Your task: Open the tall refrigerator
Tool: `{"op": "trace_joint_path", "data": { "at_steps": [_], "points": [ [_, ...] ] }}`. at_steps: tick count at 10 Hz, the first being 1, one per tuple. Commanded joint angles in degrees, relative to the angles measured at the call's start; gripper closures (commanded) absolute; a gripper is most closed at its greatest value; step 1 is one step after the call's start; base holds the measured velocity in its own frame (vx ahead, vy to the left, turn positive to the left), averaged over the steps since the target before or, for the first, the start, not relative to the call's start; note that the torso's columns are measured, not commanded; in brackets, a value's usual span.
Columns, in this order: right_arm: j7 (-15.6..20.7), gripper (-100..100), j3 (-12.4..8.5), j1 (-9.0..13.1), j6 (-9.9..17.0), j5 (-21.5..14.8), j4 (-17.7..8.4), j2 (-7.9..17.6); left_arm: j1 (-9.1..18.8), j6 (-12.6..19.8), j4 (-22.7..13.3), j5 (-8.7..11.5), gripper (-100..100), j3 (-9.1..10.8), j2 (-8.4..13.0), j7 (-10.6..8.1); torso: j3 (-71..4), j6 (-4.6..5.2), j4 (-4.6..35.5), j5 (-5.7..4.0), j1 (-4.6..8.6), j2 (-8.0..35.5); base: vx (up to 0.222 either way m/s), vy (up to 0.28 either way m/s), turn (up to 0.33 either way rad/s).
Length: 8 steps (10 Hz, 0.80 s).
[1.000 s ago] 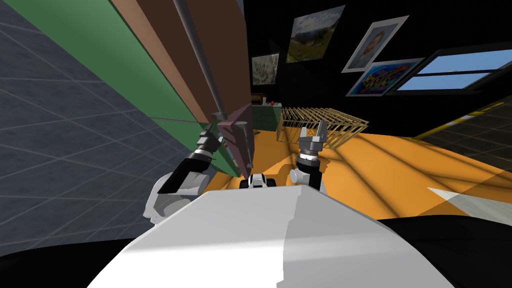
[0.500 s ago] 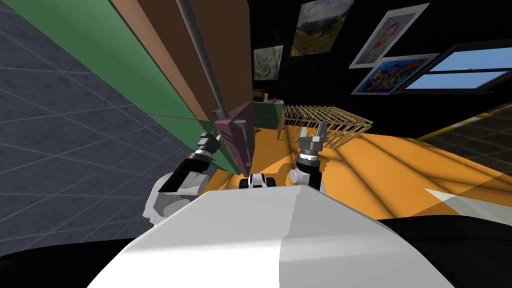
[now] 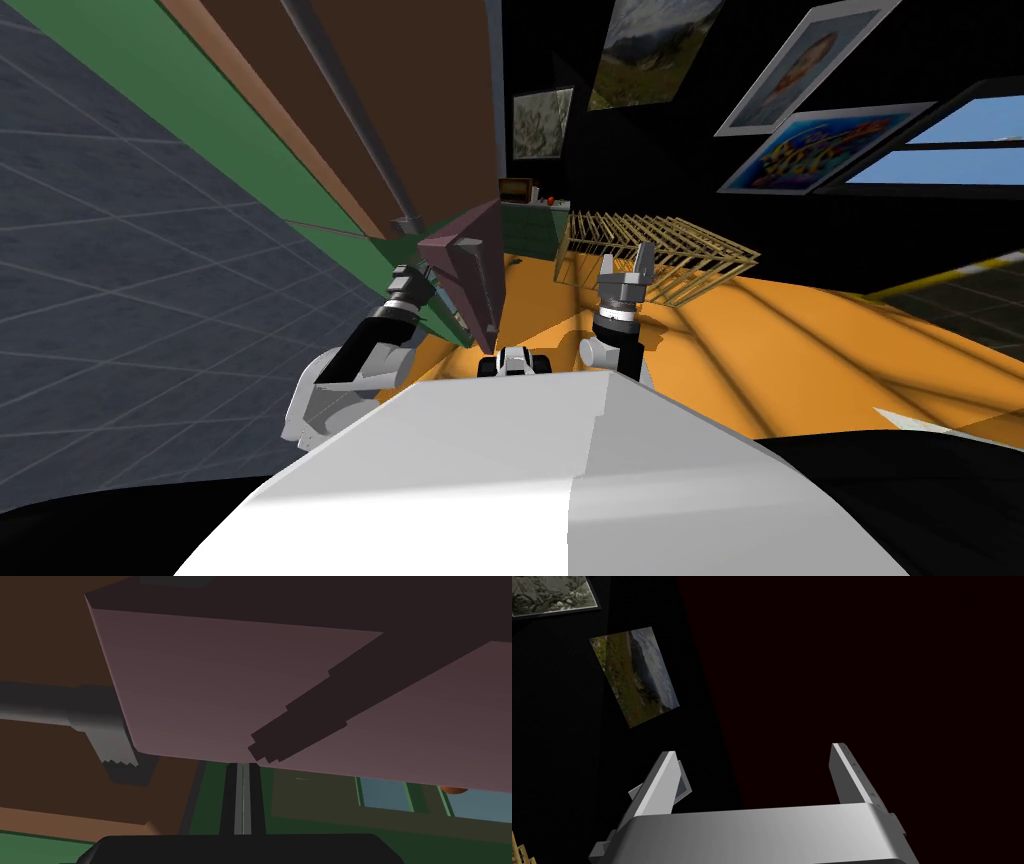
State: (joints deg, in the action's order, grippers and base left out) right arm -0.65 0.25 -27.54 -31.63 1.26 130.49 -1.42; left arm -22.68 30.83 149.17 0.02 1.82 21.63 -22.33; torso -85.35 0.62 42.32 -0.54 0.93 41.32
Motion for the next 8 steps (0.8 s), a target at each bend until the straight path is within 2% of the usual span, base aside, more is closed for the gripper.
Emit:
{"op": "trace_joint_path", "data": {
  "at_steps": [1, 3, 4, 7, 8],
  "points": [
    [0.0, 0, -0.01, 0.01, 0.0, 0.0, 0.0, 0.01, 1.47, 0.1, 0.39, -0.74, 100, 1.59, -0.76, -0.37, -0.09, 0.13, 0.04, 0.02, -0.35, -0.06, 0.012, -0.282, 0.081],
    [0.0, 0, -0.01, 0.0, 0.0, 0.0, 0.0, 0.01, 1.84, 0.83, 0.5, -1.91, 100, 3.2, -1.97, -0.64, -0.14, 0.02, 0.04, 0.02, -0.27, -0.13, -0.002, -0.373, 0.149],
    [0.0, 0, 0.0, 0.0, 0.0, 0.0, 0.0, 0.0, 1.84, 0.83, 0.5, -1.91, 100, 3.2, -1.97, -0.64, 0.05, -0.01, 0.08, -0.03, -0.06, 0.14, -0.024, -0.291, 0.064],
    [0.0, 0, -0.02, 0.0, 0.0, 0.0, 0.0, 0.03, 2.22, 1.57, 0.62, -3.07, 100, 4.8, -3.17, -0.91, 0.12, -0.1, 0.16, 0.17, -0.87, 0.24, -0.001, -0.199, 0.057],
    [0.0, 0, -0.02, 0.0, 0.0, 0.0, 0.0, 0.02, 2.4, 1.93, 0.68, -3.66, 100, 5.6, -3.77, -1.05, 0.27, -0.31, 0.05, 0.27, -0.77, 0.4, 0.016, -0.279, 0.129]
  ]
}}
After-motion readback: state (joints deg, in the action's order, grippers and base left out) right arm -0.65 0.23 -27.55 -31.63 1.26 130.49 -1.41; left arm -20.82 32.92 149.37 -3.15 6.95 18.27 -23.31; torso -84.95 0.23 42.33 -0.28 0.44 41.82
